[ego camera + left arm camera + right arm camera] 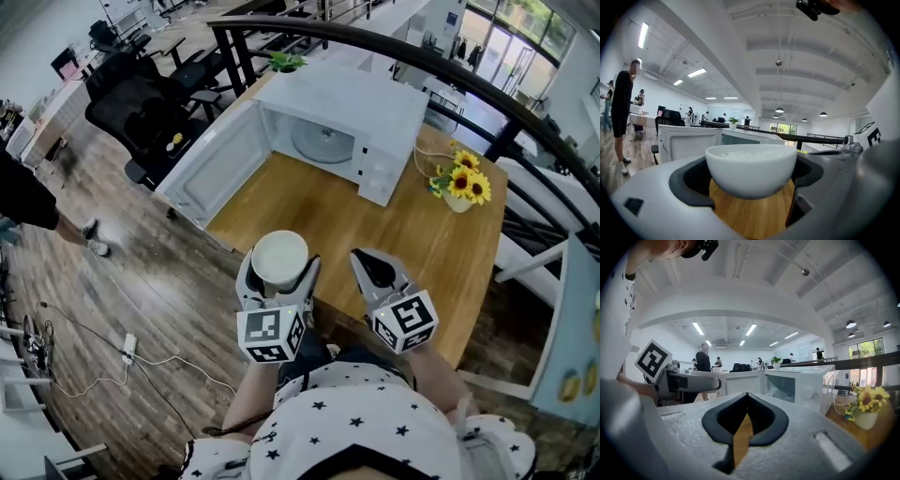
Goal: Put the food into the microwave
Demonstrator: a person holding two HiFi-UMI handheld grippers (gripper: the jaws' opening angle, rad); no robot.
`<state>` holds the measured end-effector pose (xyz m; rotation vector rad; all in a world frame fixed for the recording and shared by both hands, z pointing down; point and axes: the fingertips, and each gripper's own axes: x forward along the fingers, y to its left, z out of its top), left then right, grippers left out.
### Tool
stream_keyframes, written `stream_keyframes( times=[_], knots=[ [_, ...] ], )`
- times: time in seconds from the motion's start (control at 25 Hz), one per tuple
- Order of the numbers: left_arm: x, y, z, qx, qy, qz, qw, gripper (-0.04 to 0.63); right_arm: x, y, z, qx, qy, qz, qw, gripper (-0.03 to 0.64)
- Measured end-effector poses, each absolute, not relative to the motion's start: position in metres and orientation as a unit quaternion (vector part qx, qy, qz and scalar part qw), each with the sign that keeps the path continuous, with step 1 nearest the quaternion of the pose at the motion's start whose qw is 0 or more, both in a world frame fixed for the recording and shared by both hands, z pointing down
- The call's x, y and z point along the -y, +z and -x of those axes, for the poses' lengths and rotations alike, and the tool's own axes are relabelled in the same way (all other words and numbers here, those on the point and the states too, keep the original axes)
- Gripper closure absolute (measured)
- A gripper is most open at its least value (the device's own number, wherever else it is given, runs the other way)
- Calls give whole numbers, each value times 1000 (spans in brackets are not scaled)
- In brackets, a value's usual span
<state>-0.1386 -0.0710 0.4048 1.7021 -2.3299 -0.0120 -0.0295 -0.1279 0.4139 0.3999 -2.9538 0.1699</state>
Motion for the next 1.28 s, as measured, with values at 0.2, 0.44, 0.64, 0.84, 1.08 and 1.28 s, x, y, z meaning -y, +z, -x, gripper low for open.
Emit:
stream_keyframes(
  times=[0.2, 0.44, 0.64, 0.84, 1.08, 1.28],
  knots=[
    [111, 402, 163, 787, 2, -604, 125, 92, 161, 410, 51, 983, 55, -155, 78, 611],
    [161, 405, 198, 771, 7, -625, 119, 92, 197, 409, 87, 980, 51, -175, 75, 611],
    [197, 415, 219, 753, 21, -646, 127, 92, 224, 411, 110, 976, 56, -197, 78, 611],
    [229, 422, 235, 737, 27, -663, 129, 92, 248, 414, 124, 971, 59, -219, 82, 611],
    [261, 436, 247, 723, 38, -677, 134, 92, 270, 424, 133, 964, 65, -241, 88, 611],
    [284, 447, 257, 711, 44, -688, 137, 92, 281, 436, 136, 958, 73, -258, 100, 611]
  ],
)
